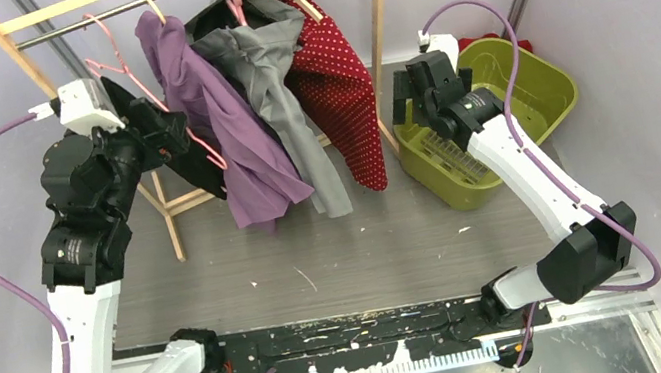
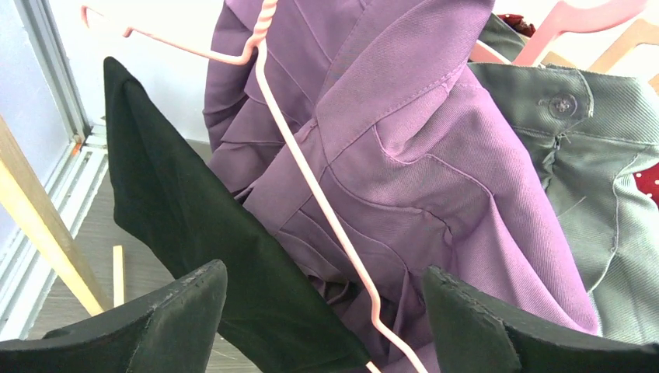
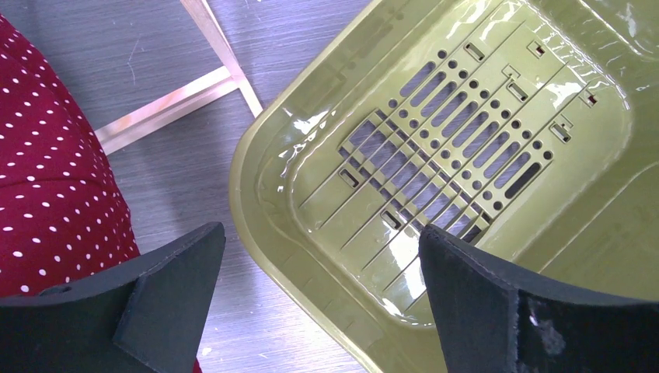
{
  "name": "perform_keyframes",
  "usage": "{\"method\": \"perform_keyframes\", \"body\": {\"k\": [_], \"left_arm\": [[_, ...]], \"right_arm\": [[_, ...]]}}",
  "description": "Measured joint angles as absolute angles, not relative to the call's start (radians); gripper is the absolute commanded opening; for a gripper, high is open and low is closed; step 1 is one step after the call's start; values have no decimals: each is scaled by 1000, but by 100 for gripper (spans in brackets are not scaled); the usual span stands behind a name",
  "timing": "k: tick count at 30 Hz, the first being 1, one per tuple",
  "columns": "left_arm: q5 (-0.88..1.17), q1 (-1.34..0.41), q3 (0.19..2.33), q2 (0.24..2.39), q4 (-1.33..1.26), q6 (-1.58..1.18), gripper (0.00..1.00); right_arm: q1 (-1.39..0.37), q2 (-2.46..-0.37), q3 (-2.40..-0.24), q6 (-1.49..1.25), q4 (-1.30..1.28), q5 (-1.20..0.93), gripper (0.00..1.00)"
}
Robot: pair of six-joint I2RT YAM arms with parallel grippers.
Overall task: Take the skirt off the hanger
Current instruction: Pick up the hanger from the clothesline.
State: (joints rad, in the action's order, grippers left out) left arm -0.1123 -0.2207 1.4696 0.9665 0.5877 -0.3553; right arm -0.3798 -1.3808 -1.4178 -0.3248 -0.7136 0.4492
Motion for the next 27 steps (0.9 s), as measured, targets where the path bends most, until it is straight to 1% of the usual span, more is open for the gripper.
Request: {"method": "perform_keyframes", "body": {"k": [4,11,13,16,18,27], "left_arm": [[-123,-221,1469,962,579,-360,100],[-137,-221,1493,970,577,-371,100],[-141,-221,1514,981,575,-387,96],[-150,-221,1531,994,569,-408,85],[-161,-221,1541,1015,568,-425,81],[-256,-221,1541,1123,569,-475,76]], "right_arm": [[-380,-1382,-1418,-322,-720,457,100],[-381,-1382,-1428,-290,-727,439,100],[-381,-1382,-1428,-284,-727,429,100],[-381,-1382,-1428,-274,-727,410,100],[-381,-1382,-1428,-264,-727,394,100],[-381,-1388,-1429,-229,-726,319,100]]}}
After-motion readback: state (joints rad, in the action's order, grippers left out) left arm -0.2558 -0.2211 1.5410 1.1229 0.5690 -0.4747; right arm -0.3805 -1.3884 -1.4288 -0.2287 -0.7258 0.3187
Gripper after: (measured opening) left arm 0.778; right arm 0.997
